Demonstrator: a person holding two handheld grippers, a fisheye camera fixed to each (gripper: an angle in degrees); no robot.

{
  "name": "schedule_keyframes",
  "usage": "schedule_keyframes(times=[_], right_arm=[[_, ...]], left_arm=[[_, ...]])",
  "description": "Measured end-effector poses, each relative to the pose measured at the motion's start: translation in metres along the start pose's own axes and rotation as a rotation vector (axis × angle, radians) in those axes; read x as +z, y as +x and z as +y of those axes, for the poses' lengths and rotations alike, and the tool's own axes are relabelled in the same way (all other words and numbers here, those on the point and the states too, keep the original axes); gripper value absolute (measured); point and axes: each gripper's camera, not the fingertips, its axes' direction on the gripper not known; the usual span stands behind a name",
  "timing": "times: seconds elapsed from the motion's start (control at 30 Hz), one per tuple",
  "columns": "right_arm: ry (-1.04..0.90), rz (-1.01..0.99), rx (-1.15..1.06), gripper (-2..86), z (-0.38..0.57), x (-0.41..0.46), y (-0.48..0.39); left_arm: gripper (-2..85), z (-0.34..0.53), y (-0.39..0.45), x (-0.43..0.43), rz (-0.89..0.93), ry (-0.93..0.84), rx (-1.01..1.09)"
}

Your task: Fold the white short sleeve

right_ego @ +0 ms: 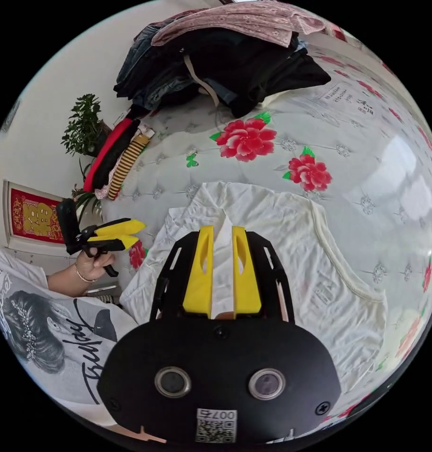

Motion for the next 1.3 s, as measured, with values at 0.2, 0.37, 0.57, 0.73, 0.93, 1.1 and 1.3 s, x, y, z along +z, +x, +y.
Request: schedule_keyframes(times=[0.2, 0.37, 0.57, 0.73, 0.93, 1.1, 1.3], right_arm=[[-0.103, 0.127, -0.04, 2.4, -0.016, 0.041, -0.009], [-0.083, 0.147, -0.053, 0.4, -0.001, 0.036, -0.006], [-0.038, 0.077, -0.058, -0.2, 0.019, 0.016, 0.013], [0.034, 0.001, -0.018, -0.3, 0.031, 0.005, 0.037], [0.015, -0.06, 0.091, -0.3, 0.06, 0.022, 0.082], [0.179, -0.153, 0.186, -0.3, 0.078, 0.004, 0.106], [0.148, -0.154, 0.237, -0.3, 0.088, 0.016, 0.12]], left_arm=[[8.6, -0.02, -0.011, 0.047, -0.038, -0.139, -0.014], [-0.2, -0.015, 0.01, 0.055, -0.099, -0.116, 0.048], [-0.9, 0.007, 0.042, 0.037, -0.073, -0.047, 0.165], [-1.0, 0.02, 0.078, 0.039, -0.033, -0.086, 0.349], [-1.0, 0.035, 0.099, 0.082, 0.026, -0.238, 0.442], [-1.0, 0.032, 0.112, 0.094, 0.028, -0.245, 0.452], [-1.0, 0.033, 0.121, 0.124, -0.003, -0.355, 0.441]])
